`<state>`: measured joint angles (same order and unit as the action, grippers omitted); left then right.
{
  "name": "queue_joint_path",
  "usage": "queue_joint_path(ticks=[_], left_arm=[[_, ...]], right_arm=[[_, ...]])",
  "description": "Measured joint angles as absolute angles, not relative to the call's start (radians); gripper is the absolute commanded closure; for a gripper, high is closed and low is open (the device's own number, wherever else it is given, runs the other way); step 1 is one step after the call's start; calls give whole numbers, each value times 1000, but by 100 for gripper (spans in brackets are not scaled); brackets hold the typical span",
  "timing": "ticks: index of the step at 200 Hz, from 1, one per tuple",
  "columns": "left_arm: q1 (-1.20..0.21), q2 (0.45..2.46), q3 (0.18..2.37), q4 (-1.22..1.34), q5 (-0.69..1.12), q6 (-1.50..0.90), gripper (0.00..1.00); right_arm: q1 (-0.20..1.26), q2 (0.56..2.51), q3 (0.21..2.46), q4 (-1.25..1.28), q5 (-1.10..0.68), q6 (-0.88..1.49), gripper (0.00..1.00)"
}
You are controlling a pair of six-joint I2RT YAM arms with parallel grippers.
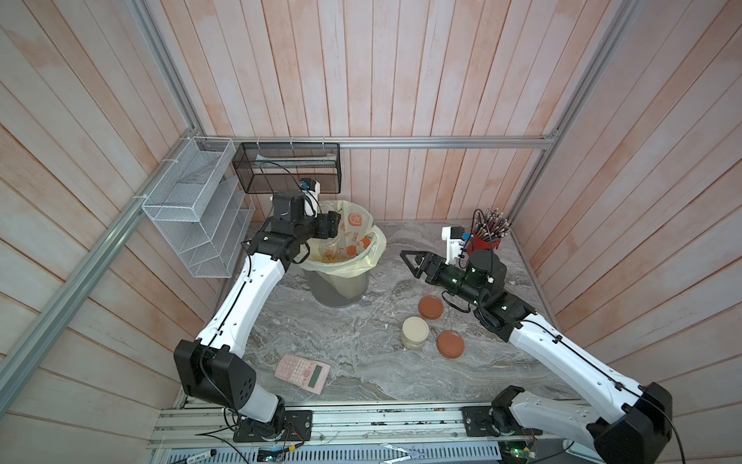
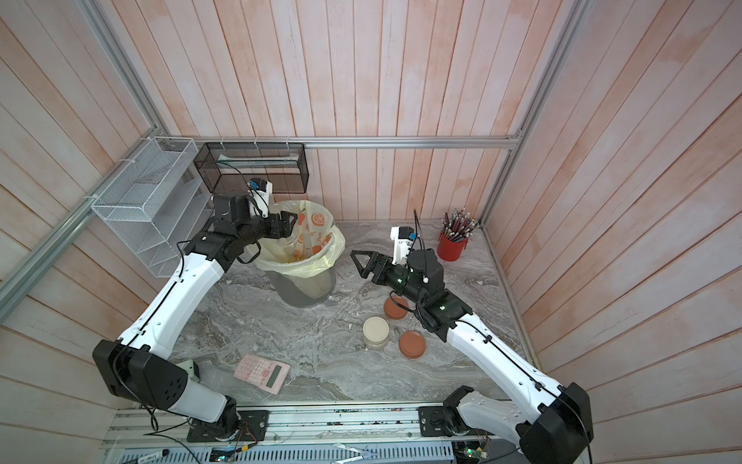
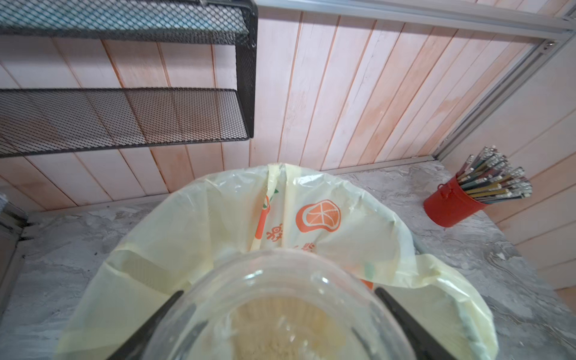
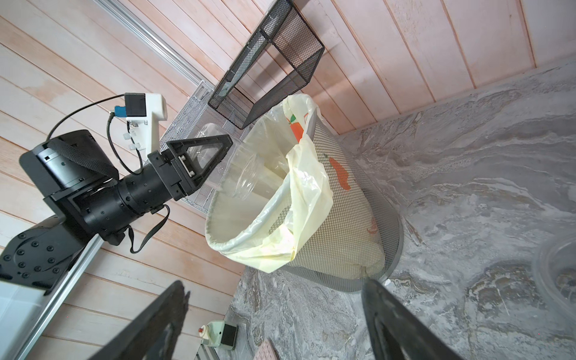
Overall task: Empty expired oatmeal from jars
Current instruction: Pour the expired oatmeal into the trash bin, then place the jar at the center of the board.
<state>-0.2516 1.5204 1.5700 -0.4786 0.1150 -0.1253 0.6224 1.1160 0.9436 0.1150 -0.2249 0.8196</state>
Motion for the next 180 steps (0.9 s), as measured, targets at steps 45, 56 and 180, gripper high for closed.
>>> queue_joint_path(ticks=[45,56,180], left_arm=[[-252,1460,1529,-401,129,-267,87],[-256,1421,1491,-355,131,-322,87],[-272,1138,1004,175,163,-1032,86]], right_arm=[[631,1130,944,181,-224,846,7],[639,1147,944,207,-223,862,7],[831,1307,895,650,-64,1110,2]])
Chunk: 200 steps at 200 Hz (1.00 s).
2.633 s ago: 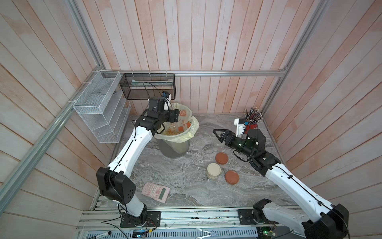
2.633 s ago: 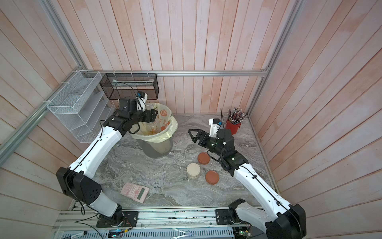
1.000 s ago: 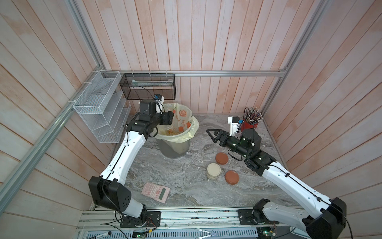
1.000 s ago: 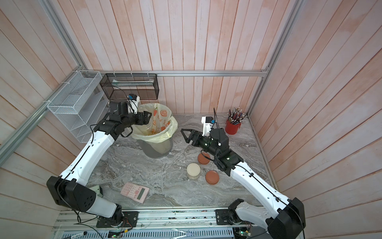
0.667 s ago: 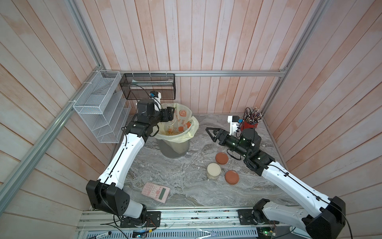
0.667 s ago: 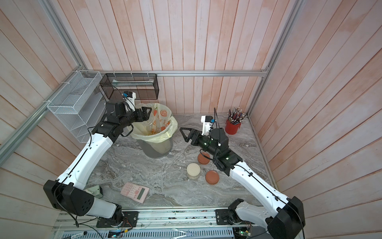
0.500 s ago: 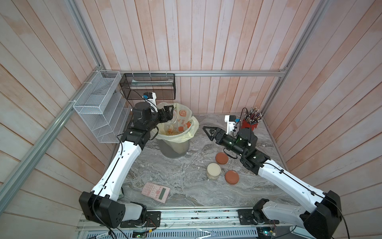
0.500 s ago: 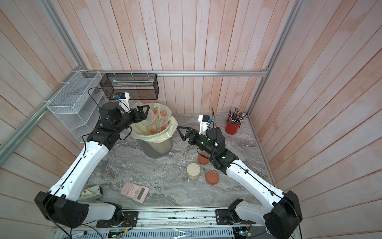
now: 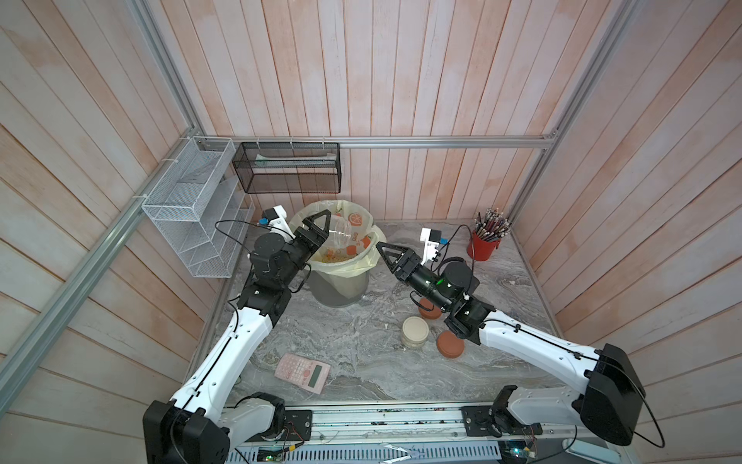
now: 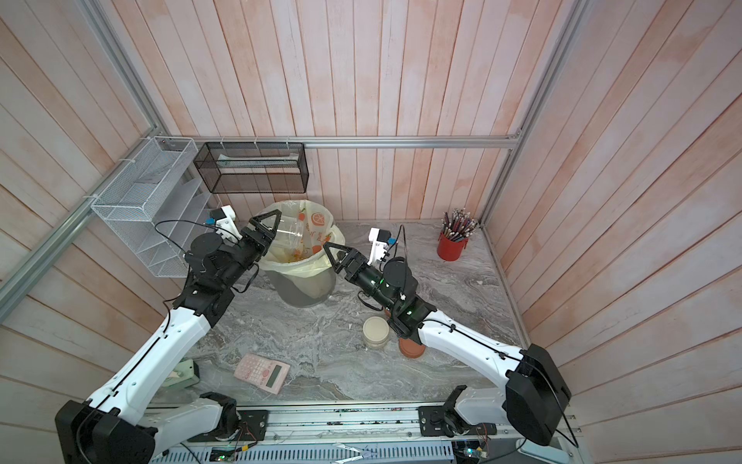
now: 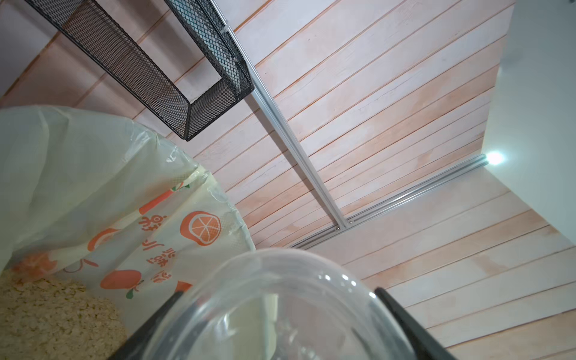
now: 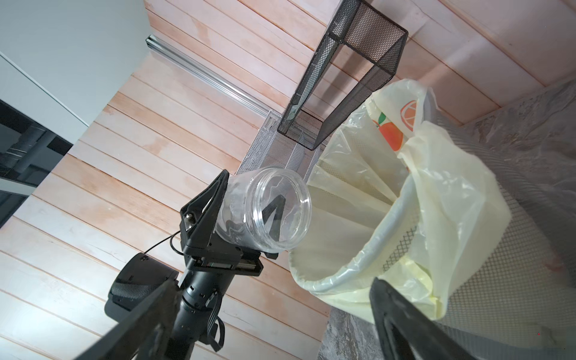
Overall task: Empty expired oatmeal from jars
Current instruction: Place the jar at the center of the board.
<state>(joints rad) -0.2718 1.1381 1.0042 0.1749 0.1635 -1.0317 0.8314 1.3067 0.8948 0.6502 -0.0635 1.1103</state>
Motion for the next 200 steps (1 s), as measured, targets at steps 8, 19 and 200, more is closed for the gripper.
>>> queue_joint_path(ticks=[8,19,200], left_arm=[[-274,1121,987,193,156,-1055,86],[-275,1101,973,213,149,-1084,86],[-309,910,798,330,15,-1349,86]], right_arm=[[838,1316,895,662,-59,1118,2],[847,1333,901,672,-49,1128,2],[994,1644,1181,799,28,1272,2]])
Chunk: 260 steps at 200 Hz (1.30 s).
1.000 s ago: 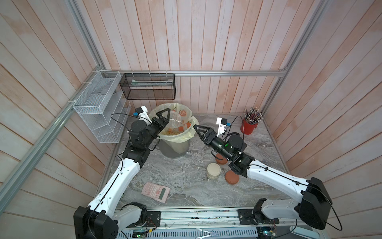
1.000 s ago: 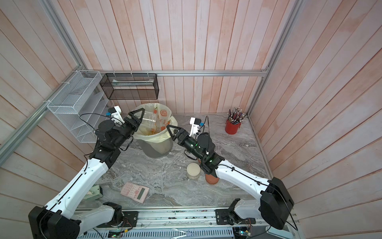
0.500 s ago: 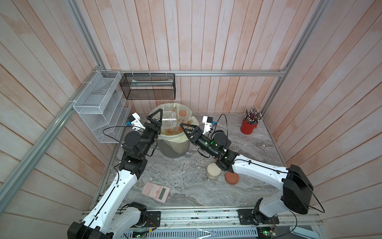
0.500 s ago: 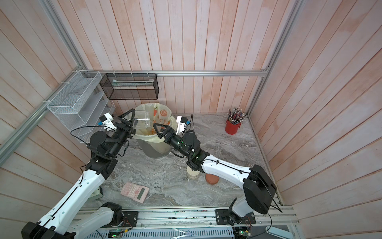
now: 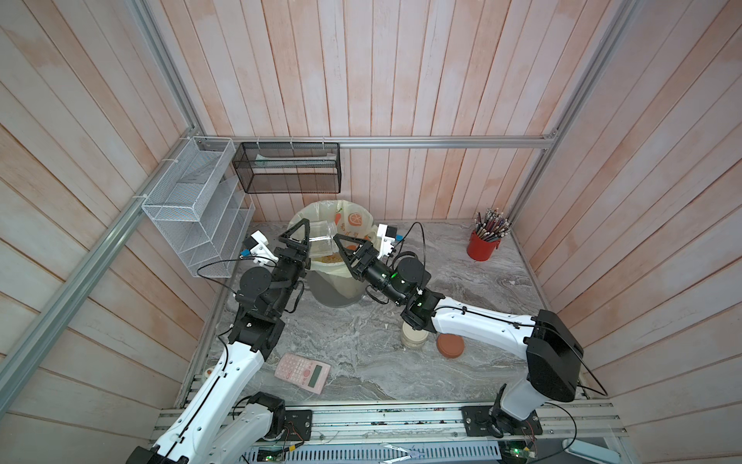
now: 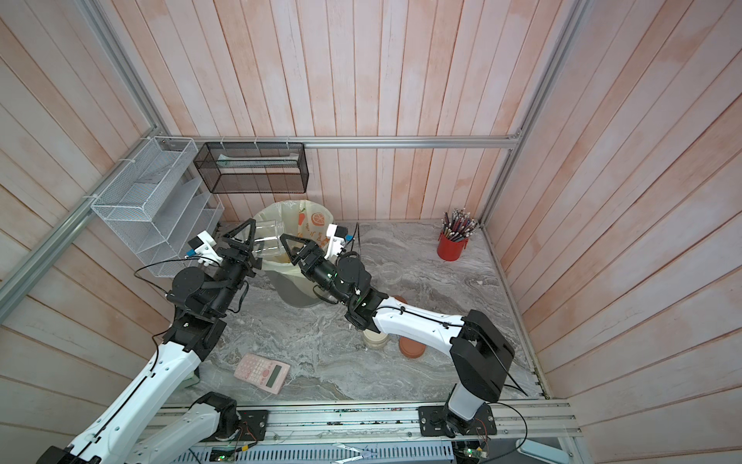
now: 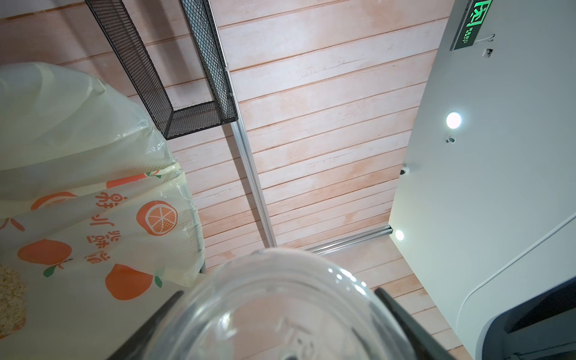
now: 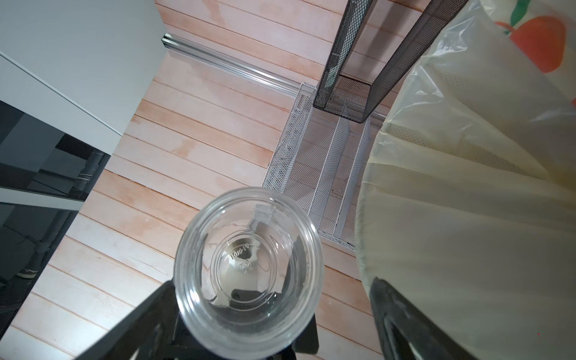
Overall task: Empty expired oatmeal from jars
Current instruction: Place the jar at the center of the board.
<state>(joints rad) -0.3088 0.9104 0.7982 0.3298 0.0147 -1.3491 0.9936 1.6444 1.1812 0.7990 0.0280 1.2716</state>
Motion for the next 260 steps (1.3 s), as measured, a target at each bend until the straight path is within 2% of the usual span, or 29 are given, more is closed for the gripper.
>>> queue_joint_path(ticks=[134,182,260], left_arm=[[-316,852,700,424,-47,-1335,89],[-342,847,662,503,-124,-1317,90],[-369,861,664,508,-124,-1287,91]], right_arm=[[1024,1754,1313,849,33,1428,2],[1030,1785,1380,796,56,1471,2],[1059,1811,1427,732,55,1489,2]])
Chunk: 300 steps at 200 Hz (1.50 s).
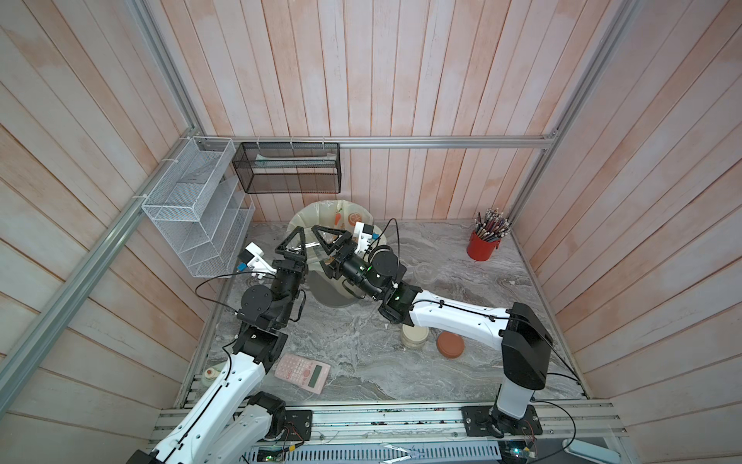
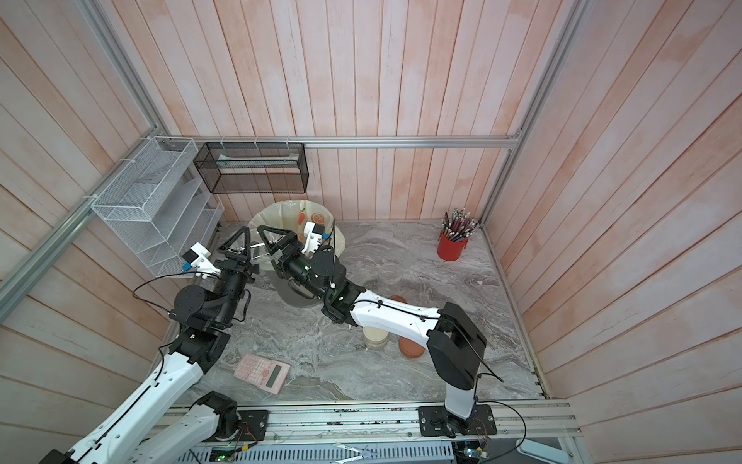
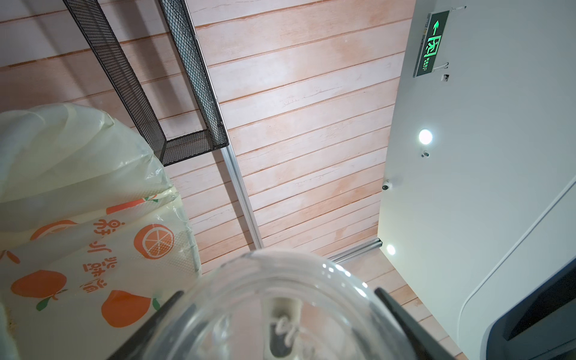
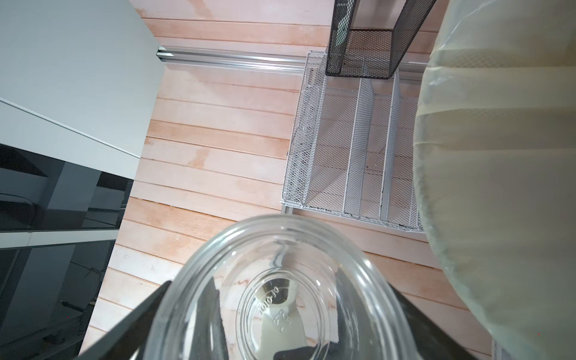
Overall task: Empty expired oatmeal from jars
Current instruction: Place the jar at the center of the board.
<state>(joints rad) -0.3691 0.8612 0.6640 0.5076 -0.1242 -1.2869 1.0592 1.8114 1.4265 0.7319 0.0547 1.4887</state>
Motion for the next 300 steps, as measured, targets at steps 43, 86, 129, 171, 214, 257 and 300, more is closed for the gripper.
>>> queue_joint_path(ticks=[43,86,129,171,214,257,300], left_arm=[[-376,861,664,497,-125,-1275,91],[-379,860,664,493,-125,-1266,91],[-384,859,664,493,-133,-1257,91],[-386,846,664,483,-137,-1248,75],[-387,808,653,451,-152,-1243,33],[-389,776,649,418,-167,-1231,4],[-380,760,639,376,-164,-1211,0]], right_arm=[[1060,1820,1443,717,55,1488,2],[1060,1843,1477,704,55,1488,3],[1060,1850,1480,703,56,1484,13],[1062,1850,1480,707,57,1472,31],[1073,1850,1480,705,59,1459,49],[1084,1849,1480,705,68,1421,59],[1076,1842,1469,677,112,1331,60]])
